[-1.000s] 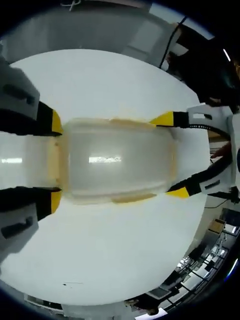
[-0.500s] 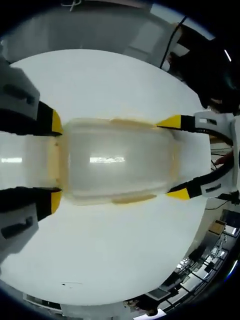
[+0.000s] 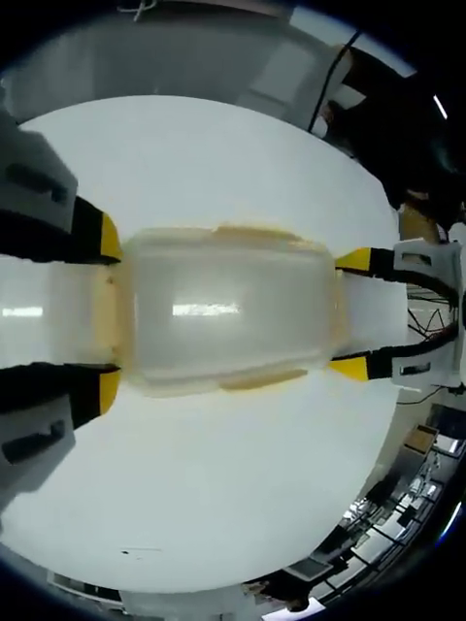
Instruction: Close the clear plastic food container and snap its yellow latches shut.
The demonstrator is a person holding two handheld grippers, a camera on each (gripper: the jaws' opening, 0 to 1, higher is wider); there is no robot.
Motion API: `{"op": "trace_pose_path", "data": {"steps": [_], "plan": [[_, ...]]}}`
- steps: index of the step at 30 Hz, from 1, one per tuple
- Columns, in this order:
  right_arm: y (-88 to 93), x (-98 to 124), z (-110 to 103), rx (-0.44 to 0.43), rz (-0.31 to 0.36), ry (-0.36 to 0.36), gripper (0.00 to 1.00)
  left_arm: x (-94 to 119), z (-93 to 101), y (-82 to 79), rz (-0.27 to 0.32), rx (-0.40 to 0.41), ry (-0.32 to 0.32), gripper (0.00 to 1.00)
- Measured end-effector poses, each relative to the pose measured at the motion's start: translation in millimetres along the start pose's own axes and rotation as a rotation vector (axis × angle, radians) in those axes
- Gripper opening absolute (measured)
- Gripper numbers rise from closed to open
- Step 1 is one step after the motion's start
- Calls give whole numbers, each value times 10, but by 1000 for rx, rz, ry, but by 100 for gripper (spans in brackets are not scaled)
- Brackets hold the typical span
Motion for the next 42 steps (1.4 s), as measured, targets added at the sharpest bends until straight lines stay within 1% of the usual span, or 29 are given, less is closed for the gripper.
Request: {"op": "trace_pose_path", "data": {"steps": [2,4,5,6,8,10,12,15,23,24,32,37,42], "plan": [[-4,-3,-1,-2,-3,1,38,-1,-16,6,4,17,-7,47],[-8,-7,2,-7,-5,3,38,1,-26,25,-8,42,-19,42],[-1,-5,3,-8,-5,3,38,4,-12,22,-8,47,-21,39],[-2,-5,4,-5,-5,3,38,4,4,19,-5,49,-22,38],[3,-1,3,2,0,1,38,2,-5,16,11,91,-32,38],[-6,-1,0,15,4,-4,38,3,-16,21,14,92,-32,38],[-17,-5,-5,22,-2,-7,38,2,-2,5,-7,79,-35,39],[-16,-6,-2,19,-12,-4,38,7,-5,1,-29,98,-41,38],[-15,-10,-13,13,-5,5,37,27,-28,19,16,104,-32,37],[-19,-11,-13,7,3,5,37,25,-28,17,14,104,-31,37],[-20,-3,-24,27,-4,5,37,40,2,9,9,105,-32,37],[-59,70,-74,44,11,2,37,95,44,5,-7,101,-36,37],[-39,143,-135,50,19,12,37,200,53,-64,7,104,-51,37]]}}
Point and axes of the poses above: the point that each gripper's makers call its tool centre point, and the gripper's own axes: x roughly backward along the fingers, z roughly to its right, y roughly out of its underside, the point moved 1 cm from there along x, roughly backward along the fingers, and after that the axes turned 15 degrees about -y, right-handed, at the moved point
